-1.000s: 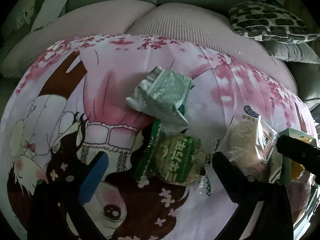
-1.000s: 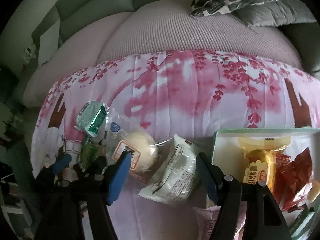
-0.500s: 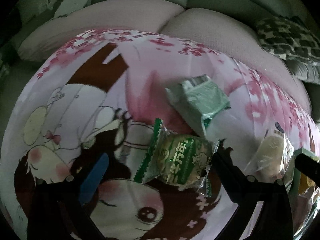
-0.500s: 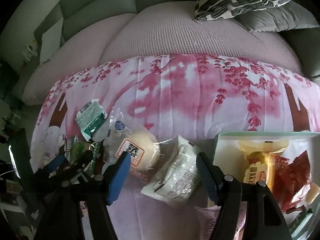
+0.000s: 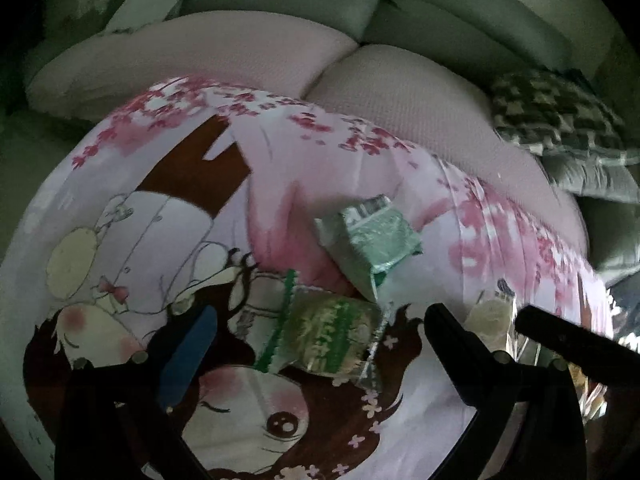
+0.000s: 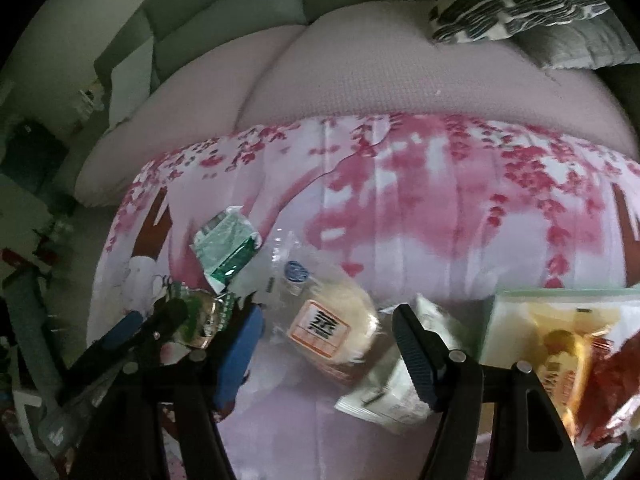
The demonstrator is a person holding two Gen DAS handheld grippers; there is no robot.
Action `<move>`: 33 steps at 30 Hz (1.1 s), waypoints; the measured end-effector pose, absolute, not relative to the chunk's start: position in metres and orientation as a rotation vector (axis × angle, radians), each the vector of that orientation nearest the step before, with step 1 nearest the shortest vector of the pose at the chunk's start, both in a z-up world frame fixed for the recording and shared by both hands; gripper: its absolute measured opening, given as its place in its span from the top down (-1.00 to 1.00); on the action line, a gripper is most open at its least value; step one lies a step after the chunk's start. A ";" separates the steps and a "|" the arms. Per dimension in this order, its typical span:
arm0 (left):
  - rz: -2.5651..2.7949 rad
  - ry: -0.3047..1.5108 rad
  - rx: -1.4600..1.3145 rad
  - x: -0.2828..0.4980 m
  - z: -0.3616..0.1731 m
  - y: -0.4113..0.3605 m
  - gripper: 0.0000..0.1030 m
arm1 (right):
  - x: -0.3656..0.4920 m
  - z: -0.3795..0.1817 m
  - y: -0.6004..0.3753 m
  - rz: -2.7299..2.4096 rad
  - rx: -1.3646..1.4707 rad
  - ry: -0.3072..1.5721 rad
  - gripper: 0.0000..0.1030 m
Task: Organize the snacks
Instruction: 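Lower the left gripper onto the green biscuit pack while the right gripper lowers onto the white steamed cake bun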
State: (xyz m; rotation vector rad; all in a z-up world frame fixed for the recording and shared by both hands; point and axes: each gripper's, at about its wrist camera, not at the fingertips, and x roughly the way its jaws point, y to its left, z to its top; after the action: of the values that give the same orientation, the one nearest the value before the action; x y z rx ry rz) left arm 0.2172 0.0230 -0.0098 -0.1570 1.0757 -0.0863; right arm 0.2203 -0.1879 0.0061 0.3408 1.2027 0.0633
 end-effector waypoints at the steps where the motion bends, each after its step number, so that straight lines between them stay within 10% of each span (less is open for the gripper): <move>1: -0.093 1.081 -0.142 0.218 -0.012 0.019 -1.00 | 0.222 0.004 -0.187 0.062 0.341 1.208 -0.38; 20: -0.081 1.149 -0.127 0.223 -0.042 0.013 -0.96 | 0.238 -0.028 -0.169 0.029 0.310 1.297 -0.45; 33: -0.080 1.163 -0.090 0.223 -0.038 0.011 -0.37 | 0.234 -0.024 -0.165 0.013 0.262 1.266 -0.36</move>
State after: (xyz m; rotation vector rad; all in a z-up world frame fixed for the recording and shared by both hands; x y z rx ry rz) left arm 0.2230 0.0108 -0.0379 -0.0897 1.1629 -0.0800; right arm 0.2337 -0.1653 -0.0242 0.2616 1.2655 0.0134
